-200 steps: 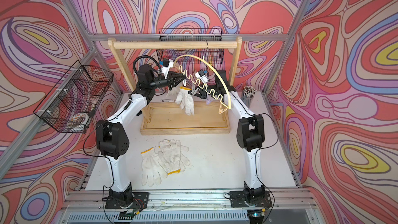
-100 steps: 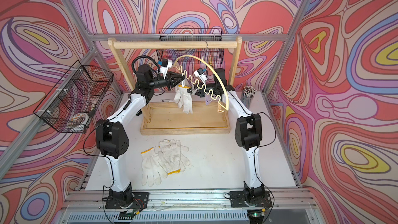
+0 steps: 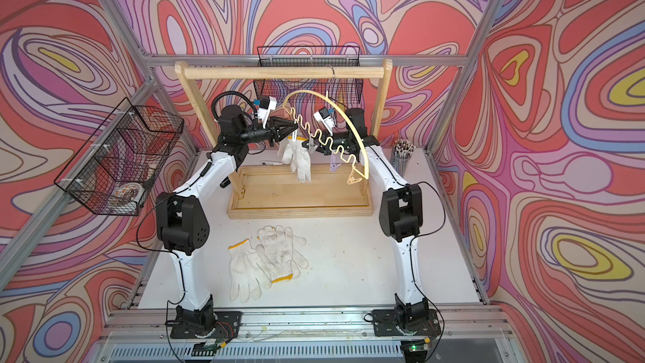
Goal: Clip the gloves onto a hanger to dry
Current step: Clamp the glove onto the hanger.
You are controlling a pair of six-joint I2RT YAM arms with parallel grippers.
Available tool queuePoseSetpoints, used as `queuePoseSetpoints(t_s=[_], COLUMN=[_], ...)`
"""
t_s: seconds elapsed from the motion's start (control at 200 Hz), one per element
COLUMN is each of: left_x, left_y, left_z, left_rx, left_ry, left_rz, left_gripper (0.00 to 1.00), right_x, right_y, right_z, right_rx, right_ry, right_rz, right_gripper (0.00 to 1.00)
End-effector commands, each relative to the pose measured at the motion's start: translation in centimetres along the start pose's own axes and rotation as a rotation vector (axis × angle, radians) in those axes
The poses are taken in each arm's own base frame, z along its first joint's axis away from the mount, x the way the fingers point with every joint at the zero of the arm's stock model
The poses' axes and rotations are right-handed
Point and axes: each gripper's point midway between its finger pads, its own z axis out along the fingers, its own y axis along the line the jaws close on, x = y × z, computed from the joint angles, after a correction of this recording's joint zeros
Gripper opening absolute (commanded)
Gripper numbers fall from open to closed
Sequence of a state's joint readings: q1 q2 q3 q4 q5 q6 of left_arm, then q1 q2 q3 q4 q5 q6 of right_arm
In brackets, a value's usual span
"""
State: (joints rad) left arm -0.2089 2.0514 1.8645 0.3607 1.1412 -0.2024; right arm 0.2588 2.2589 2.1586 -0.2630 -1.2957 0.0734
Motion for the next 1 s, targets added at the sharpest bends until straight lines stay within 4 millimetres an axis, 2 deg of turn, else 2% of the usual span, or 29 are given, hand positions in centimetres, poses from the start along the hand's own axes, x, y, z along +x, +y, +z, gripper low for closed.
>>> queuePoseSetpoints(t_s=[0.0, 0.315, 0.591, 0.761, 0.996], left_x=[0.2, 0.0, 0.6, 0.4, 0.6], left_y=[0.6, 0.6, 0.5, 0.4, 0.6], left_z=[-0.2, -0.3, -0.3, -0.4, -0.5], left_rx=[0.014, 0.021, 0.03, 0.042, 0.041], left_ry=[-0.012, -0.018, -0.011, -0.016, -0.014], left_rz=[0.004, 0.004, -0.011, -0.017, -0.025], left_gripper=[0.0, 0.0, 0.0, 0.0, 0.0], right_x=[0.0, 0.7, -0.8, -1.0, -1.6], right_y=[0.4, 0.6, 0.8, 0.2, 0.4], right_z=[0.6, 1.1, 1.1, 1.1, 1.1], right_rx=[-0.033, -0.038, -0.027, -0.008, -0.019], right_ry=[0.01, 0.027, 0.007, -0.002, -0.01], right_rz=[-0.002, 0.003, -0.041, -0.046, -0.057], right_gripper=[0.0, 0.0, 0.0, 0.0, 0.0])
